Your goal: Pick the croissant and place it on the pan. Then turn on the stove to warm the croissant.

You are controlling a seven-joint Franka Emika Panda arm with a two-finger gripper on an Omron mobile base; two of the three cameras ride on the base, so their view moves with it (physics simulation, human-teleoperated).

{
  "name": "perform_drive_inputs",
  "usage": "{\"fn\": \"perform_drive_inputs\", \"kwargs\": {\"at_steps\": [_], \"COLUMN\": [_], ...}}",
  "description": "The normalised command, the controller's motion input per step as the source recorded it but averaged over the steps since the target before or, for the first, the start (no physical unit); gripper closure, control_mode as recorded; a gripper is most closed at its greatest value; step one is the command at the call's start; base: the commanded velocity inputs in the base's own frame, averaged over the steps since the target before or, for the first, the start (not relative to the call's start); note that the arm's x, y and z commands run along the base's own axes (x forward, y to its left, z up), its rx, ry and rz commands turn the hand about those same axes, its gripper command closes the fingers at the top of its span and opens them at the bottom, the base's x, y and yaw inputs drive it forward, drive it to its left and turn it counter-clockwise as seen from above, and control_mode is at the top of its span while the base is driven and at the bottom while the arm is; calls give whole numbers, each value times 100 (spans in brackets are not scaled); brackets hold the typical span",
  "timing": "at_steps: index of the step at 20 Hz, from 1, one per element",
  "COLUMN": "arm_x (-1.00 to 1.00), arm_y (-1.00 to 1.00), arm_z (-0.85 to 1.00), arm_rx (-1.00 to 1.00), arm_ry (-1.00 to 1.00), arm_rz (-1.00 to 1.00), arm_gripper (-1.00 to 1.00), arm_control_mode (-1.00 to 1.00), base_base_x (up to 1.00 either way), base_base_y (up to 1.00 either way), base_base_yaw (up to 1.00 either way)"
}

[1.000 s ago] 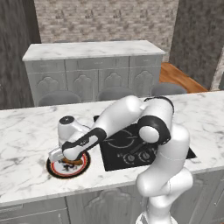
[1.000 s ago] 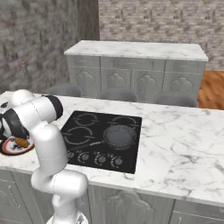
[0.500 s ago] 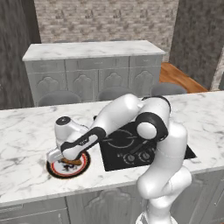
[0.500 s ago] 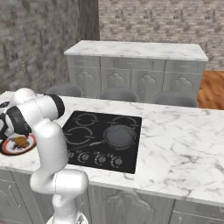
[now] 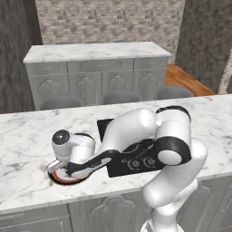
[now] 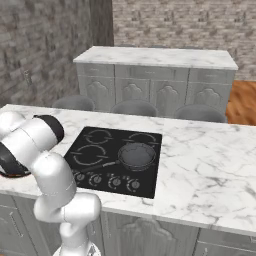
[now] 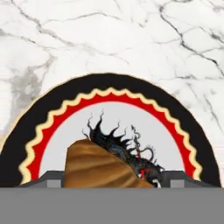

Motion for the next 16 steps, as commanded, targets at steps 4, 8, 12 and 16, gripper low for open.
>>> {"fn": "perform_drive_inputs", "kwargs": {"at_steps": [4,8,12,16], "arm_x": [-42,-16,0,0], "arm_y": [-33,-44,-57,-67], "arm_z": [64,80,91,80], "arm_rx": [2,7,15,19], "arm_ry": [-31,-16,-1,4], "arm_rz": [0,0,-2,-6], "arm_gripper": [100,100,100,100], "arm_control_mode": [-100,-100,-100,-100], "base_base_x": [0,0,0,0], "base_base_y": [0,0,0,0], "base_base_yaw": [0,0,0,0]}}
